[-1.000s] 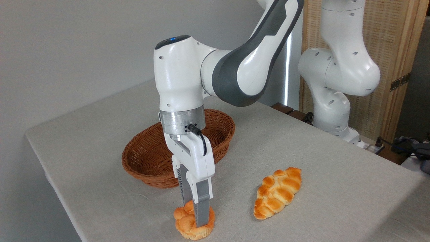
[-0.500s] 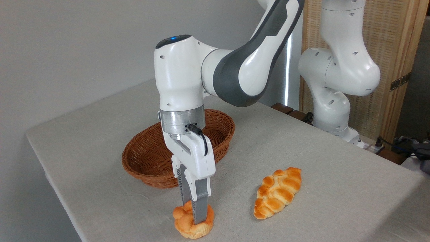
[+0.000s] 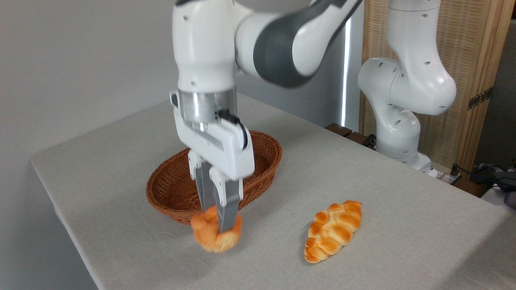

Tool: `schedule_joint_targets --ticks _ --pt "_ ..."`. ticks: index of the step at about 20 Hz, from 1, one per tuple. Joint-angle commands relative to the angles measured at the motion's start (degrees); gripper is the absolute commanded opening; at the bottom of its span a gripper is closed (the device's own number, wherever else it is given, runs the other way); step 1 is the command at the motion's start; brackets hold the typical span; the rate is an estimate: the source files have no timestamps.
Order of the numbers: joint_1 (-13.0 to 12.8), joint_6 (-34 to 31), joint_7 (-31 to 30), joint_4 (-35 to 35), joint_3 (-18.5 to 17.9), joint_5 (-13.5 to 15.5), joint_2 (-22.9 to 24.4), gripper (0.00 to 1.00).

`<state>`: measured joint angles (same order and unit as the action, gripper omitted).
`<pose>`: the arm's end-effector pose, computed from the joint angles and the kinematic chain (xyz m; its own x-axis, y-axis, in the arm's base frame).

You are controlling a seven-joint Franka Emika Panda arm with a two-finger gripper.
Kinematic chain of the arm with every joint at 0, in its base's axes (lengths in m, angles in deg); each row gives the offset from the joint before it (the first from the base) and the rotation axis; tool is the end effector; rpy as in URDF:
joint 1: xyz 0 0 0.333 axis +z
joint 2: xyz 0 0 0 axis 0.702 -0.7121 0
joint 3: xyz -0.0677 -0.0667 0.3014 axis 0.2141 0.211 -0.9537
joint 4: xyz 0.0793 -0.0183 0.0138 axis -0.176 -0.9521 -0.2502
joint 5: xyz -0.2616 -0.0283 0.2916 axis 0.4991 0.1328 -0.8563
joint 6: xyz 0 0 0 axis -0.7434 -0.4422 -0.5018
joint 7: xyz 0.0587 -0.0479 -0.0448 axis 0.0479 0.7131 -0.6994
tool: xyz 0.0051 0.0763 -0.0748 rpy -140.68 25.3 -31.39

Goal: Put bread into the basket
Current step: 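Lift the bun and carry it over the wicker basket, lowering inside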

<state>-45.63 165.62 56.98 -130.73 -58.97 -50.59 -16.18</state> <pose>0.5676 0.0186 0.4966 0.6609 -0.7466 0.0761 -0.7306 -0.6632 -0.1626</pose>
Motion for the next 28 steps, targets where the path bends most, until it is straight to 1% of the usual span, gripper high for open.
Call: schedule_joint_targets --ticks 1,3,5,7,9,11,12,13,15,16,17,18,19,21,22,23,25,26,27,28 --pt "-0.28 -10.09 -0.83 6.03 0.10 5.16 -0.17 0.52" --pt "-0.63 -12.13 -4.68 6.83 0.54 8.05 -0.17 0.52" --pt "-0.72 -12.22 -9.86 6.74 3.68 9.99 -0.17 0.52" --pt "-0.81 -12.22 -15.66 6.74 5.89 11.40 -0.43 0.59" --pt "-0.81 -12.22 -20.59 6.66 8.61 12.89 -0.87 0.59" --pt "-0.89 -11.96 -22.54 6.48 10.90 13.25 -2.18 0.59" --pt "-1.16 -11.35 -24.20 6.39 11.17 14.64 -2.89 0.59" --pt "-2.12 -10.82 -25.09 6.39 11.09 15.62 -3.85 0.59" --pt "-2.48 -9.24 -25.01 6.22 11.17 15.36 -4.65 0.61" --pt "-2.91 -9.06 -24.75 6.04 11.17 15.10 -5.09 0.67" --pt "-3.09 -8.97 -24.57 6.04 11.17 14.40 -5.35 0.68" --pt "-3.09 -8.80 -24.57 6.04 11.17 13.00 -5.88 0.70" --pt "-3.18 -8.79 -24.57 6.04 11.17 11.94 -6.15 0.74" --pt "-3.35 -8.79 -24.39 6.04 11.17 10.45 -6.32 0.78" --pt "-3.36 -8.88 -24.31 6.04 11.17 9.22 -6.32 0.80" --pt "-3.62 -8.79 -24.30 6.04 11.17 8.51 -6.32 0.85" --pt "-3.62 -8.88 -24.22 6.04 11.17 8.42 -6.32 0.91" --pt "-3.62 -8.79 -24.30 5.87 11.17 8.42 -6.41 0.97" --pt "-3.62 -8.79 -24.30 6.04 11.17 8.42 -6.50 1.00" --pt "-3.62 -8.79 -24.30 6.04 11.17 8.42 -6.50 1.00"
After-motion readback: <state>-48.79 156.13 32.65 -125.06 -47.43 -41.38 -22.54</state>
